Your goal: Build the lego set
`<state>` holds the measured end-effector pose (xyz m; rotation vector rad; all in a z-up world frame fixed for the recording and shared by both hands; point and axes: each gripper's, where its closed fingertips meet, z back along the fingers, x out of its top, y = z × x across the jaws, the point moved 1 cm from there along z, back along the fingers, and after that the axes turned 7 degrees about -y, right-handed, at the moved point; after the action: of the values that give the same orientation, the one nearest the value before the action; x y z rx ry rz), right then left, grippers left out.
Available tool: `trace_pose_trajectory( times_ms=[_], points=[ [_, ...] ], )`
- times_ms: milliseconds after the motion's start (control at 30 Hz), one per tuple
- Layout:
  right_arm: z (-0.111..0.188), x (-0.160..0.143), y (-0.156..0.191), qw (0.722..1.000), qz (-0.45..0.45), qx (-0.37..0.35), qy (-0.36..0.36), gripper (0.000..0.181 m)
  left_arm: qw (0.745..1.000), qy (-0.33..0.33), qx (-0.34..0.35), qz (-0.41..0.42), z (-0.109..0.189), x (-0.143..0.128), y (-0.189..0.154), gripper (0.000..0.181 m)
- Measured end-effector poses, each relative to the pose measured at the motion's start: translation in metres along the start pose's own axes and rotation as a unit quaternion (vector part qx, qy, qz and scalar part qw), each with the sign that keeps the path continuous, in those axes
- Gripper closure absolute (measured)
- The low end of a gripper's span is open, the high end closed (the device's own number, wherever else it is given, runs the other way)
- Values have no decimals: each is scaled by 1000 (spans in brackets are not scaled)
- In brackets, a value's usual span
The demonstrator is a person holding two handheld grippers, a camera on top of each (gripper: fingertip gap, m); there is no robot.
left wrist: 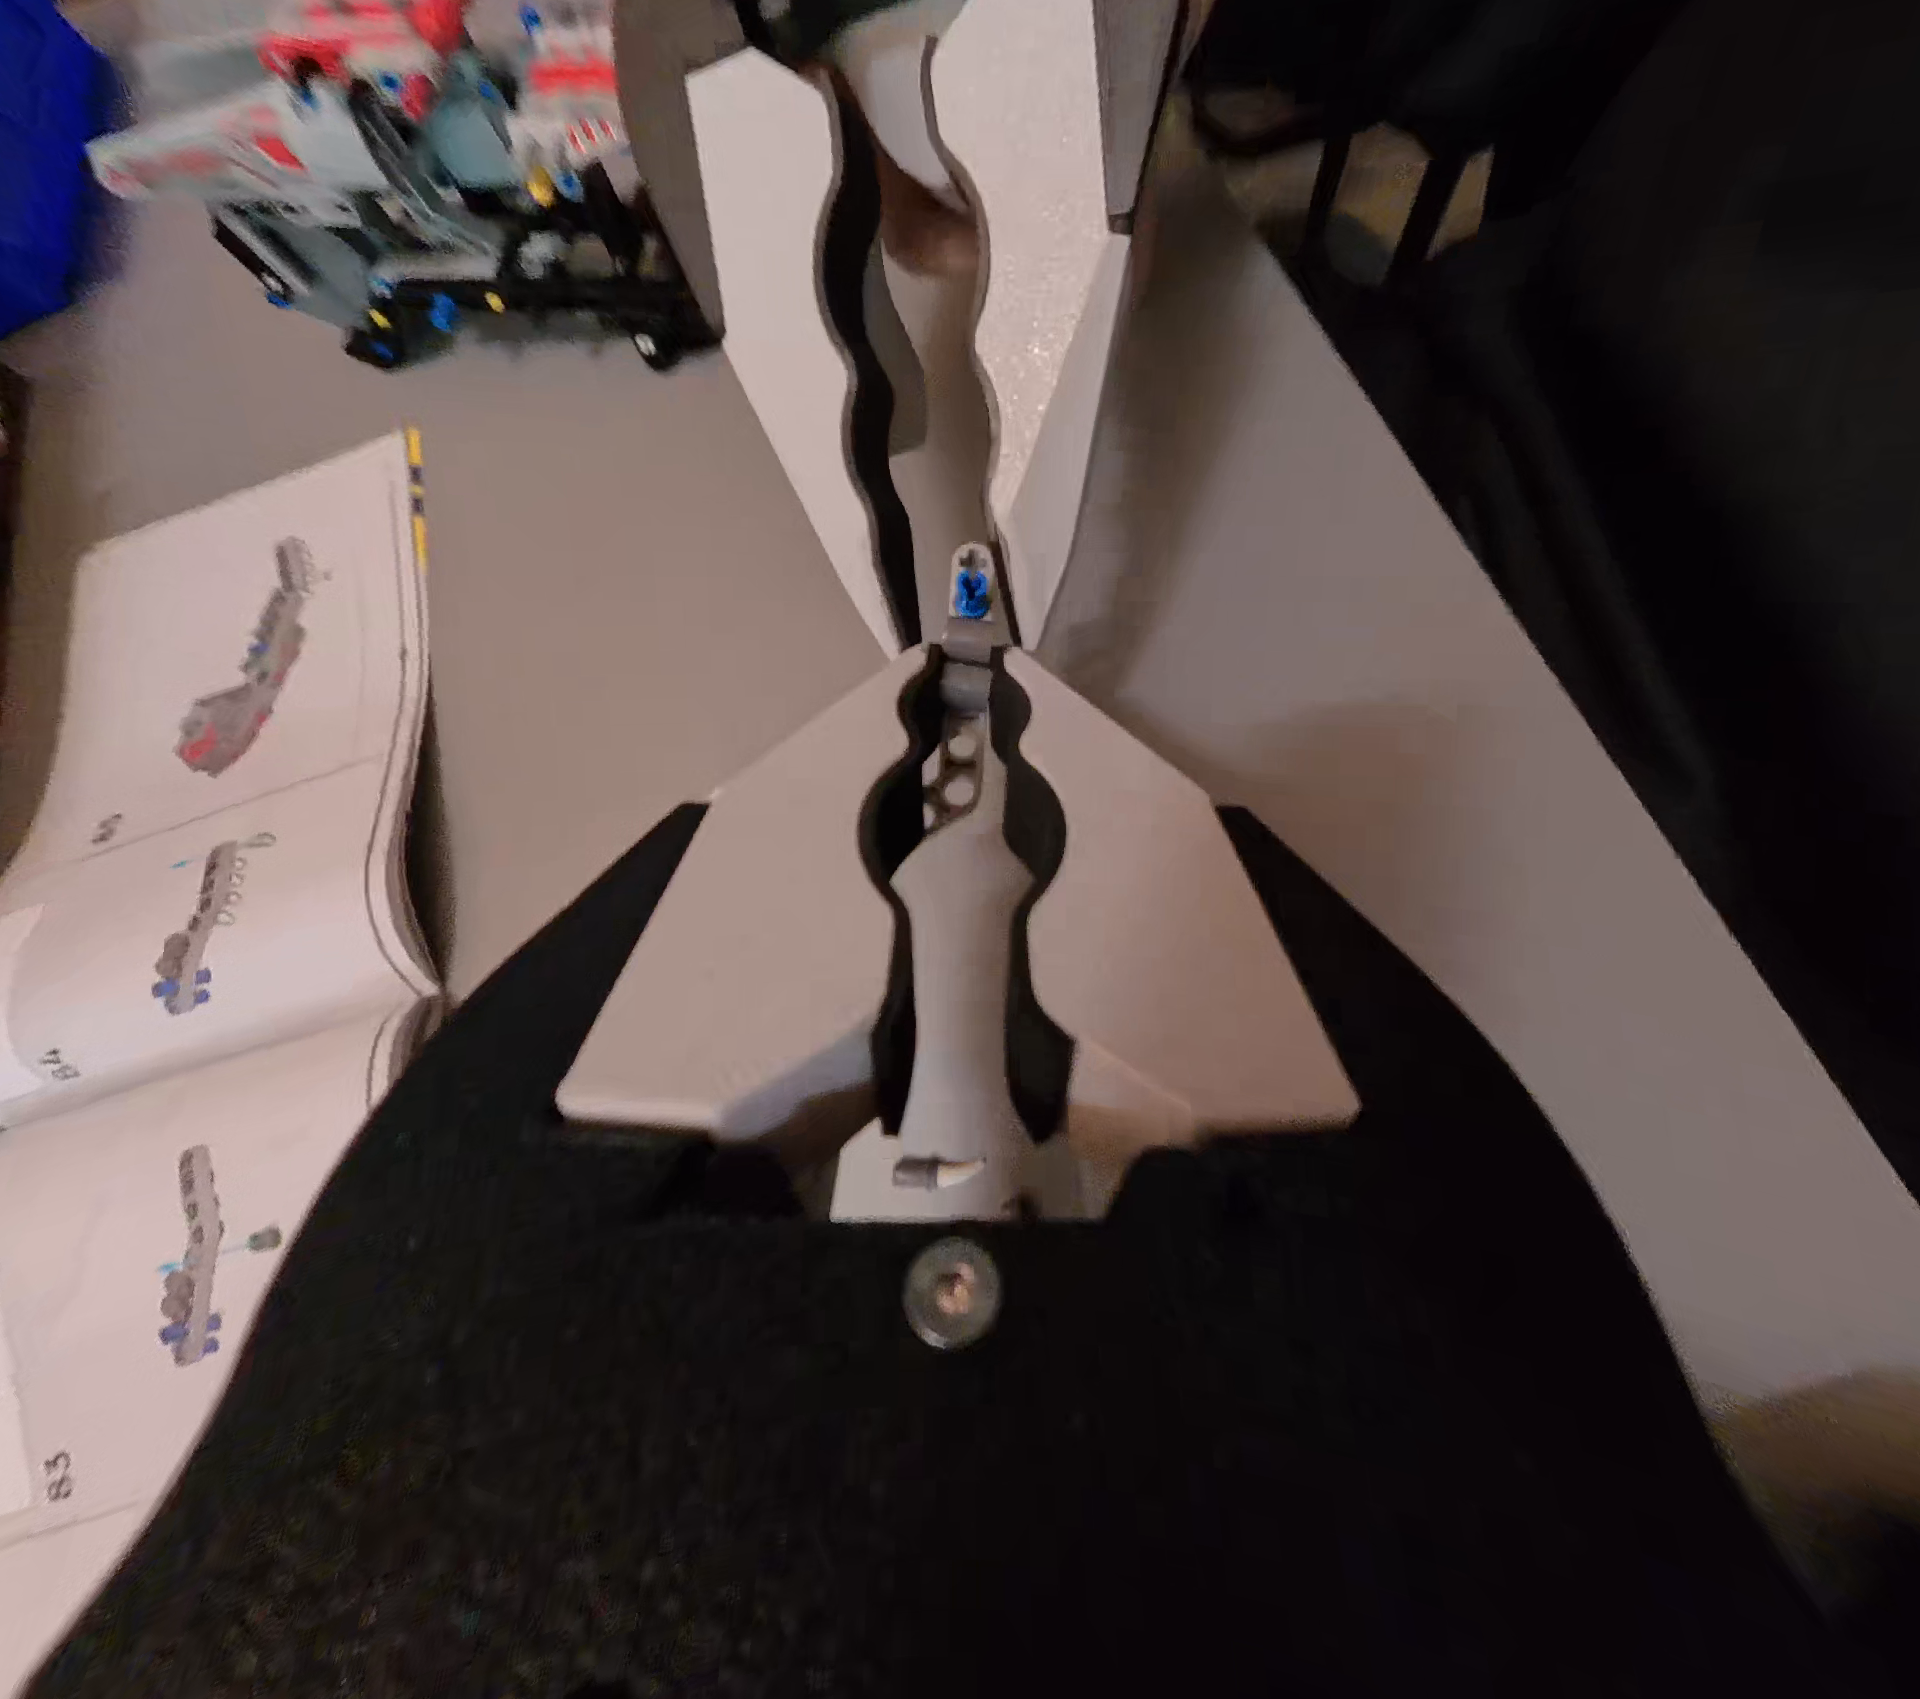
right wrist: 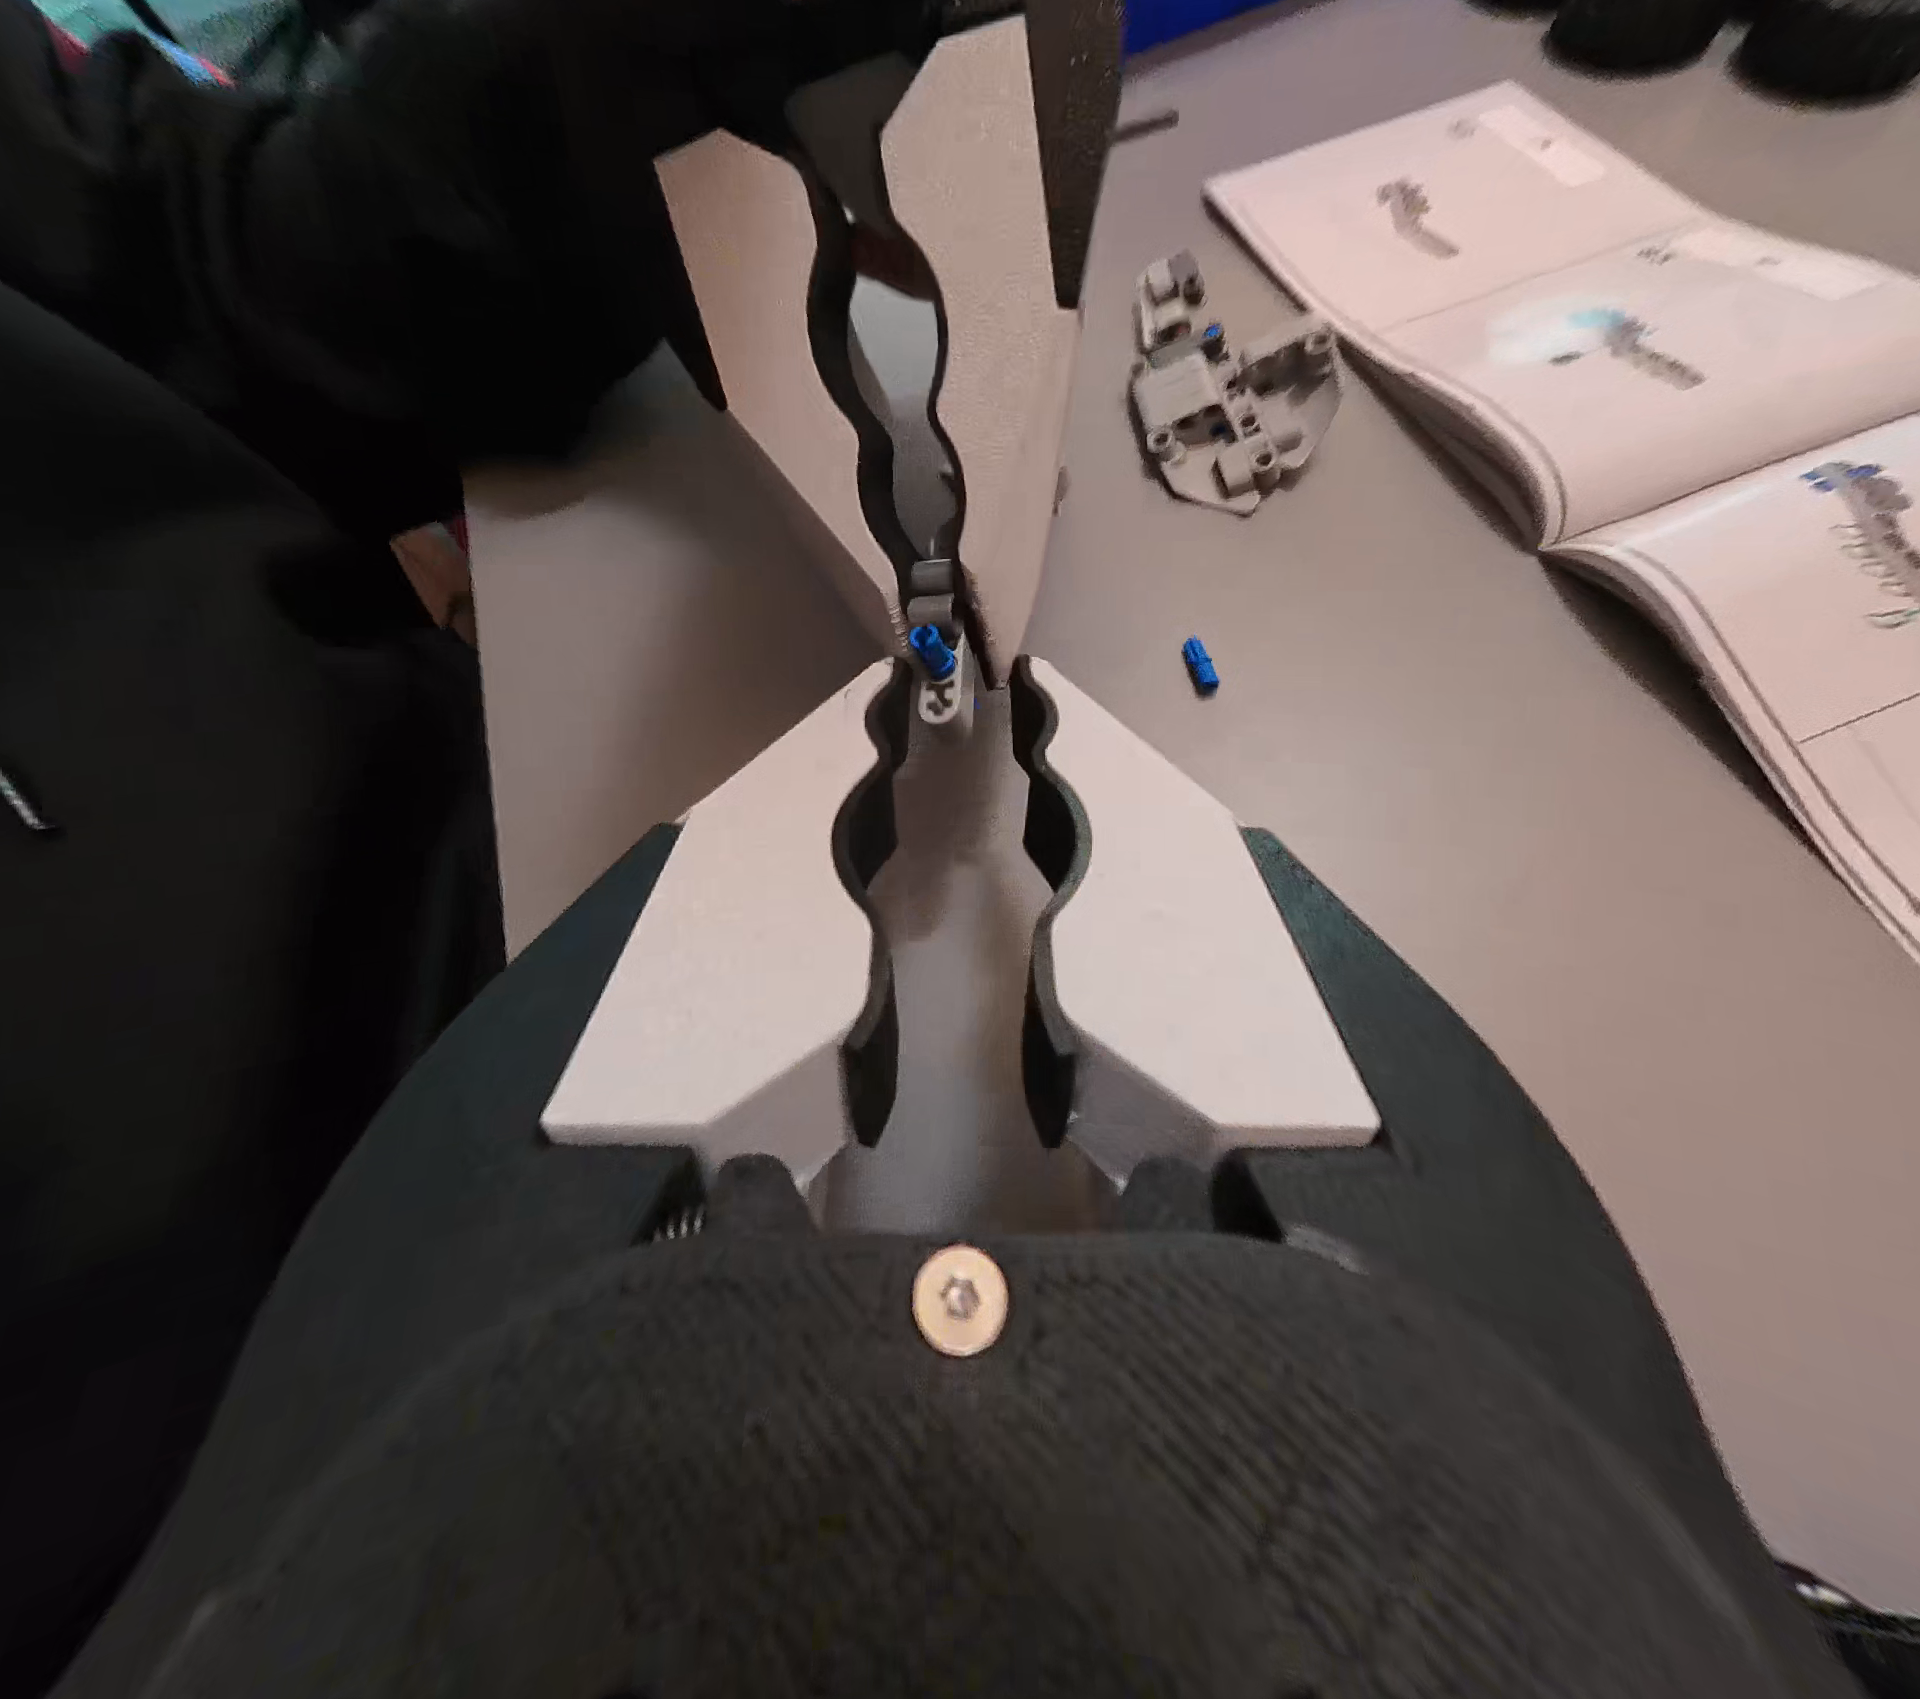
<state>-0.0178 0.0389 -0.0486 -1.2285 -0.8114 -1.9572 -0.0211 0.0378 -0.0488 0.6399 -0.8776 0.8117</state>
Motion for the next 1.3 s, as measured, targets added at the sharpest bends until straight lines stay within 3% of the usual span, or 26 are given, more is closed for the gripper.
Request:
trace_pose_trajectory(
  times_ms=[133,300,400,500,567,700,900,1000,1200,1300],
  points=[
    [12,13,2,997,-33,26,-72,170,999,-48,-8,23,2,10,-2,173],
    [12,6,-3,998,16,-6,-60,173,999,-14,13,40,-3,2,4,176],
    [14,6,-3,997,47,-16,-64,175,998,-28,26,42,-2,6,7,175],
    [23,15,-3,992,39,-6,-116,176,993,-65,81,55,10,14,20,149],
    [33,26,-3,985,16,7,-172,176,987,-101,92,80,17,21,24,140],
    [45,43,2,964,-36,52,-259,176,975,-179,60,113,24,35,14,143],
    [38,43,12,963,-26,78,-257,175,967,-215,32,129,27,38,8,156],
    [38,40,6,968,-19,53,-243,171,963,-234,-2,137,30,42,2,172],
    [37,37,2,977,29,26,-208,172,960,-242,-19,141,30,43,-1,172],
    [38,39,2,976,34,23,-215,173,938,-295,-49,176,42,52,-3,155]
  ],
)
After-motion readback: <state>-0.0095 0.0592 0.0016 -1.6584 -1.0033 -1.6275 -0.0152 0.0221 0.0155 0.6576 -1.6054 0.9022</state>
